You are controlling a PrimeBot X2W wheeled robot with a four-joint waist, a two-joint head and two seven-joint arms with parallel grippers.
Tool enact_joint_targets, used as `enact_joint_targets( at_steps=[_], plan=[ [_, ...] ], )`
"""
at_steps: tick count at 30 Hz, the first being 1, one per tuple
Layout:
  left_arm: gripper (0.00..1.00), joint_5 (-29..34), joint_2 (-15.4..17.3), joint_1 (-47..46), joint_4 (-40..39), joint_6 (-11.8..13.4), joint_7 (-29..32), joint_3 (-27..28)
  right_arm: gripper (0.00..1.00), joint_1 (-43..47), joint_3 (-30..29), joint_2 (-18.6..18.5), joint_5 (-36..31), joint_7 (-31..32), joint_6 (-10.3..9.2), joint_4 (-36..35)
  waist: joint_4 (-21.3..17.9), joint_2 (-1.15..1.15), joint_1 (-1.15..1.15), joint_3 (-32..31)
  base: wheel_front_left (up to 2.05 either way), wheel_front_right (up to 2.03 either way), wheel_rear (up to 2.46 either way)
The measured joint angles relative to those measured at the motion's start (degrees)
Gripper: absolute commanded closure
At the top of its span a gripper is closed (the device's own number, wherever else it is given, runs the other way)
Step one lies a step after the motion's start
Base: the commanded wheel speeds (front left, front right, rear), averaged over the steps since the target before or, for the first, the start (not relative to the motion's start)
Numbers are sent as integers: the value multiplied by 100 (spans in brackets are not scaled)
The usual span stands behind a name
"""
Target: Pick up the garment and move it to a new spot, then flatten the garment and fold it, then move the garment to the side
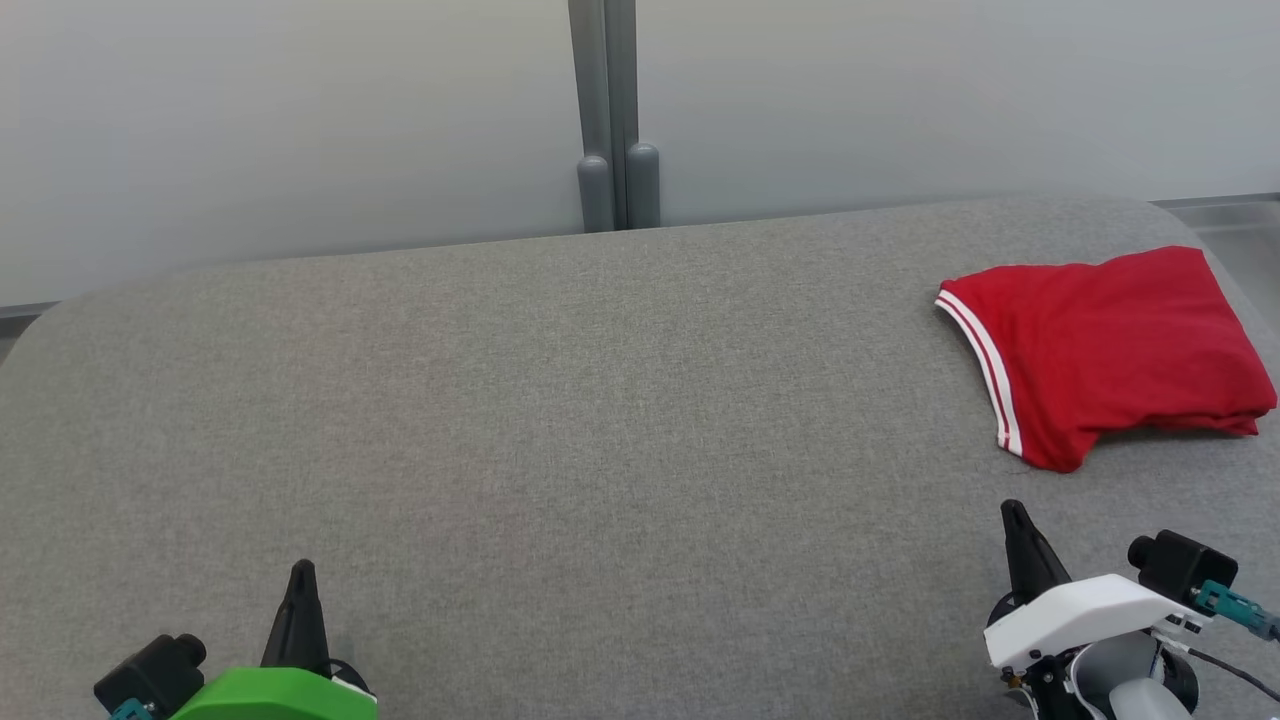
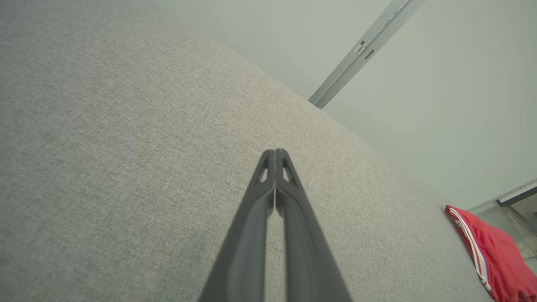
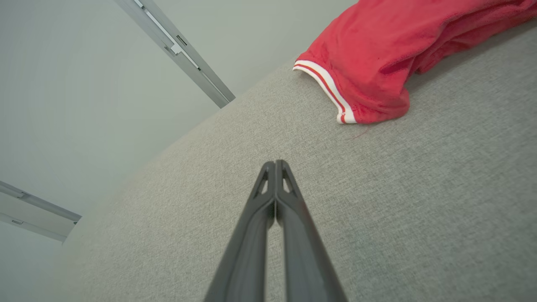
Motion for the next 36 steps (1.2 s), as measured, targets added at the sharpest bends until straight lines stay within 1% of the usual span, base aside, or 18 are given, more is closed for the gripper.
enact_joint_targets(
  at_steps=[19,36],
  plan=[
    [100,-1473,3,-170,-132,-47,357,114,100,-23,-143,1,1541,387,0,-242,37,0,0,38,0,0,0],
    [100,-2568,8,-297,-221,-90,634,199,100,-60,-256,2,2715,670,-1,-427,71,0,0,71,0,0,0]
  ],
)
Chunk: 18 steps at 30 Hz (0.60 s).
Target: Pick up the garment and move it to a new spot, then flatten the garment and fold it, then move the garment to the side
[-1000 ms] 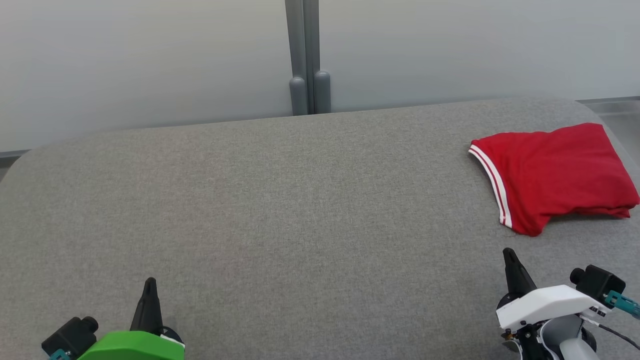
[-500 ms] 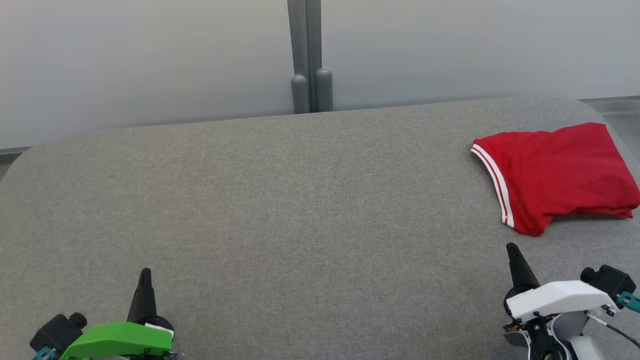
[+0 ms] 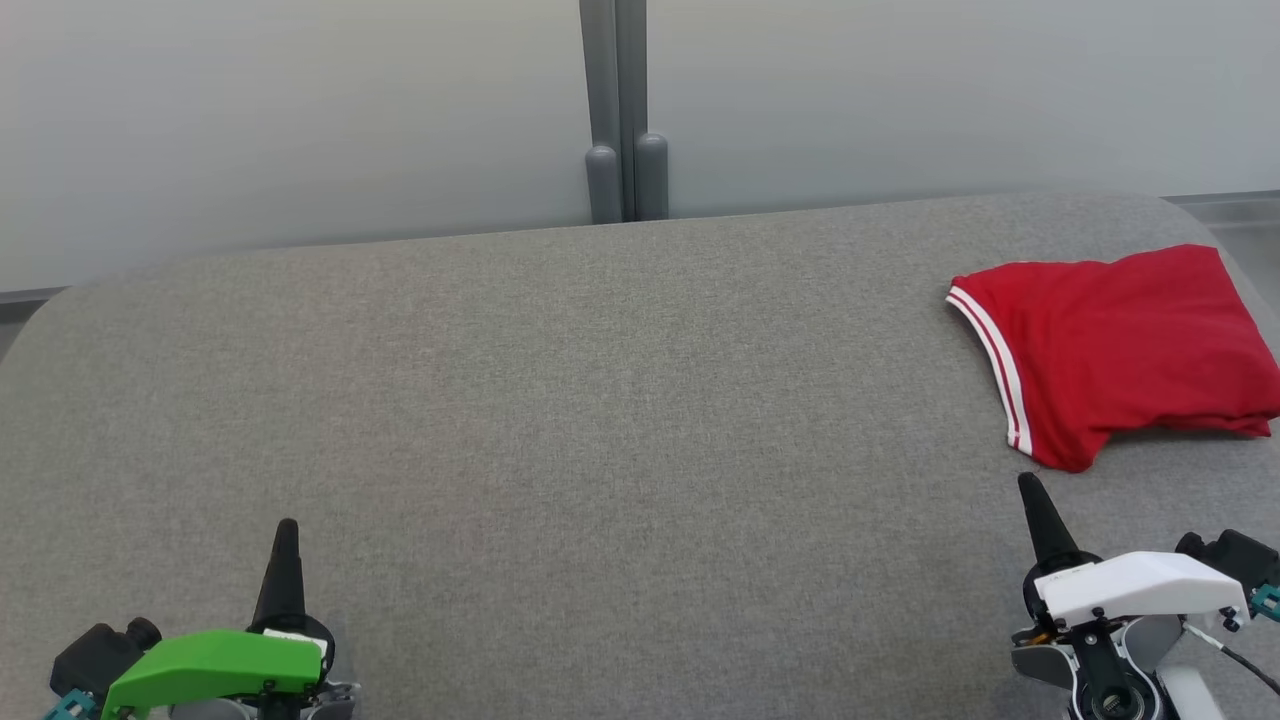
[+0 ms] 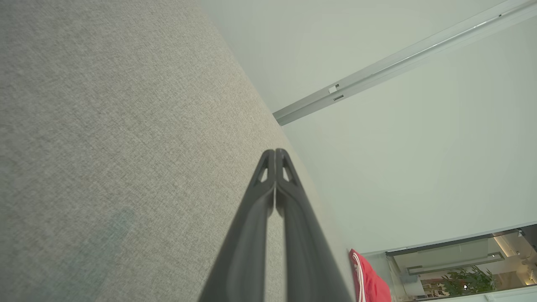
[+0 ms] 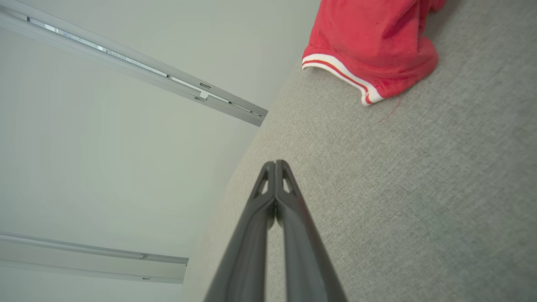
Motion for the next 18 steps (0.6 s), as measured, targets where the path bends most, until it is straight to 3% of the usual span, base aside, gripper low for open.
enact_joint_targets(
  at_steps=[18],
  plan=[
    [100,-990,4,-119,-94,-27,243,77,100,-15,-93,1,1051,254,-4,-162,35,0,0,35,0,0,0]
  ],
)
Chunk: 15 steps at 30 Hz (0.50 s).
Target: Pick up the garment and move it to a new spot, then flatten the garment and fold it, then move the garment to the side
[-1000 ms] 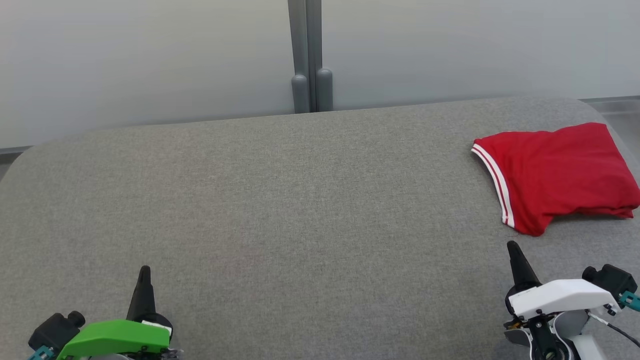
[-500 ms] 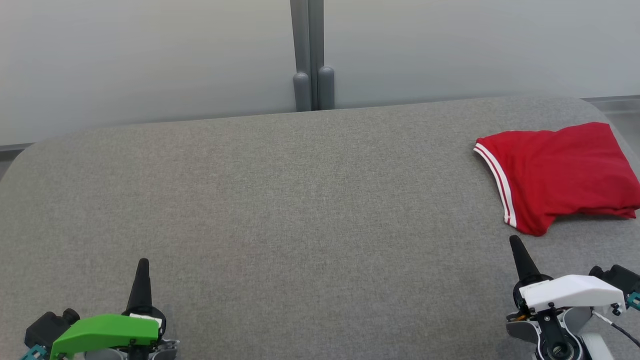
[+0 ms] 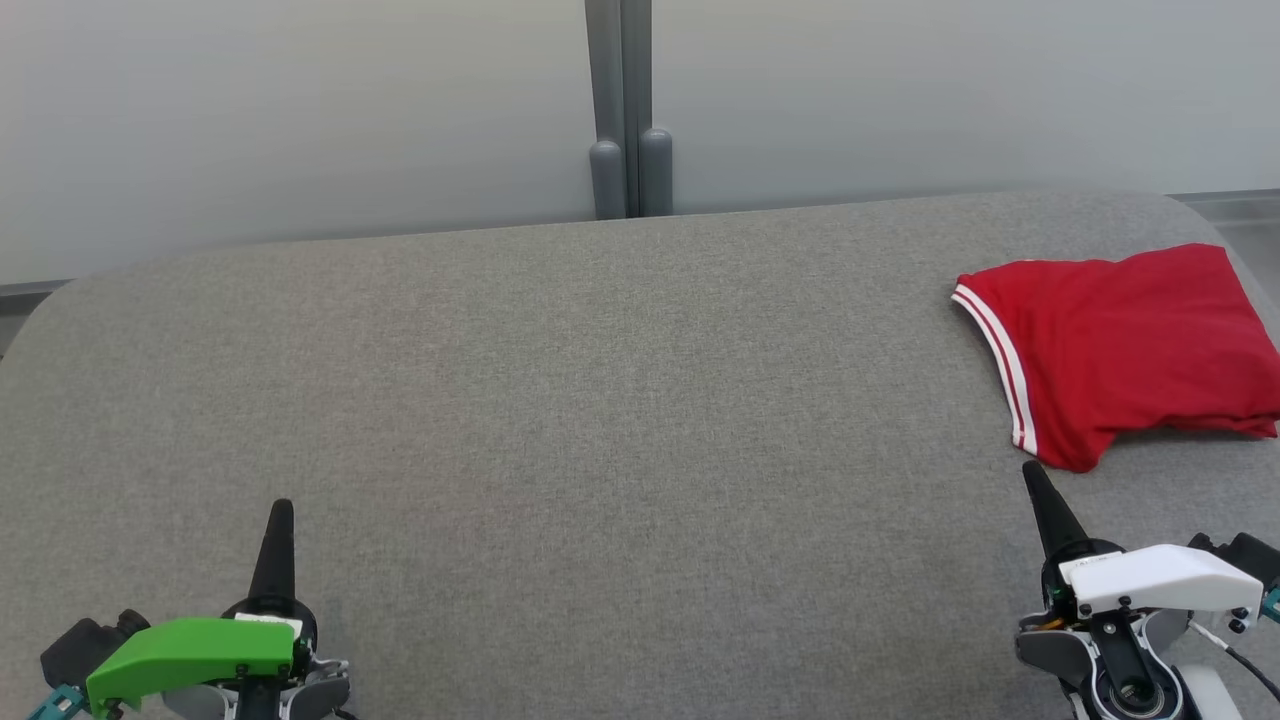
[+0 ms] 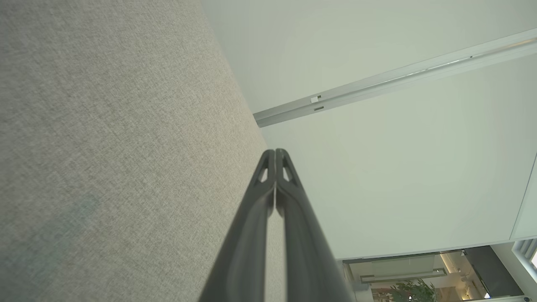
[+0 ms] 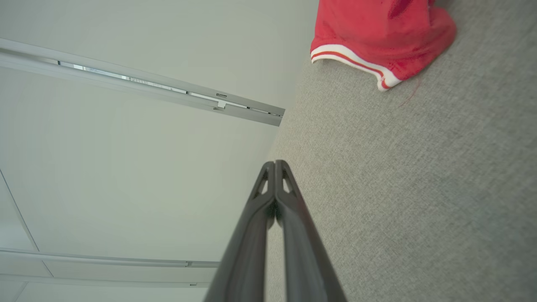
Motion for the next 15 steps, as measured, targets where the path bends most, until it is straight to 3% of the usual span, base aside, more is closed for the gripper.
enact_joint_targets(
  at_steps=[15],
  plan=[
    [100,-733,7,-86,-65,-24,175,63,100,-22,-74,1,764,186,0,-127,30,0,0,30,0,0,0]
  ],
)
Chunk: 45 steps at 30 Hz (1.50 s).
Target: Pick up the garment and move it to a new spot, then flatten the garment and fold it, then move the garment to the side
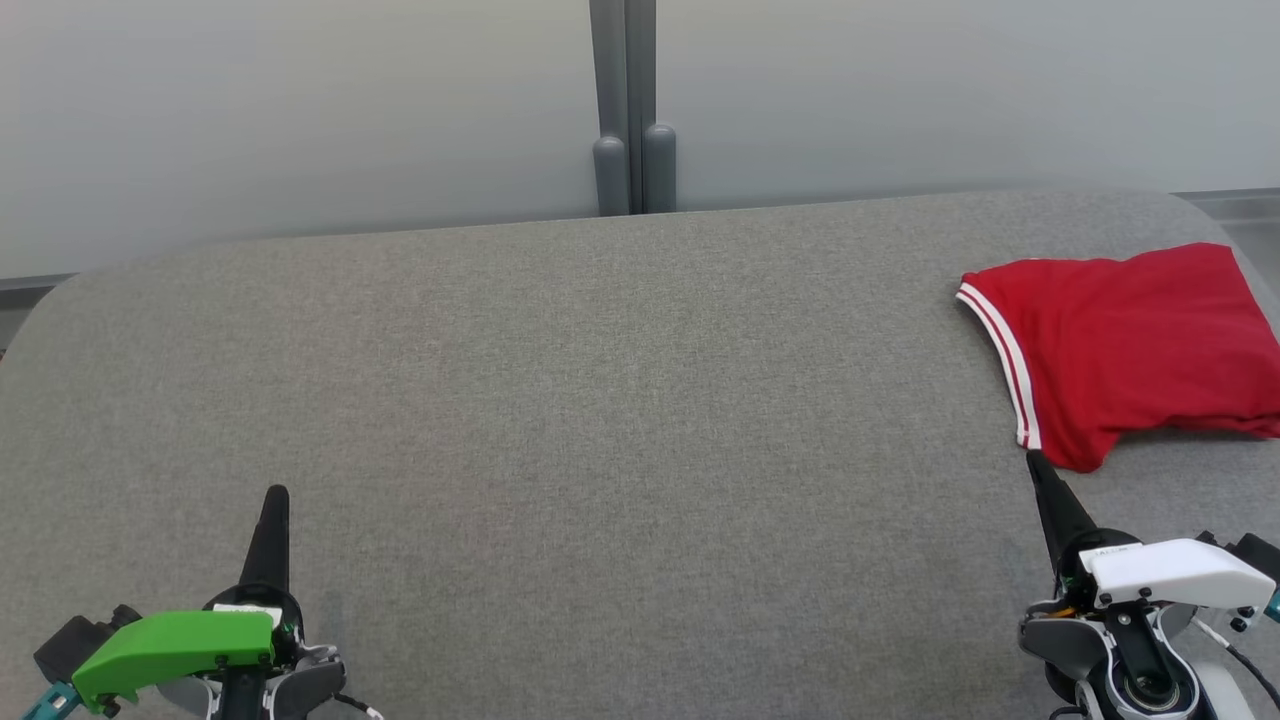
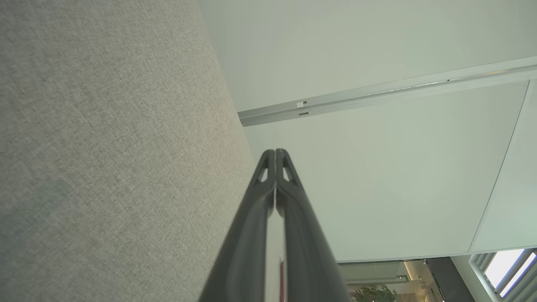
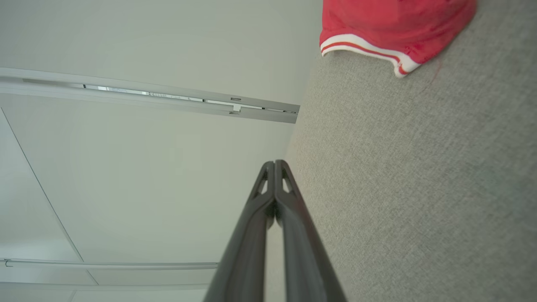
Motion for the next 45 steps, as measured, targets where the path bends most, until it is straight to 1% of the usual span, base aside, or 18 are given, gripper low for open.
enact_joint_targets(
  at_steps=[26,45],
  plan=[
    [100,-1067,9,-126,-92,-26,260,79,100,-31,-103,0,1125,290,0,-176,51,0,0,51,0,0,0],
    [100,-1085,9,-136,-100,-27,277,81,100,-34,-107,0,1150,292,0,-182,52,0,0,52,0,0,0]
  ],
)
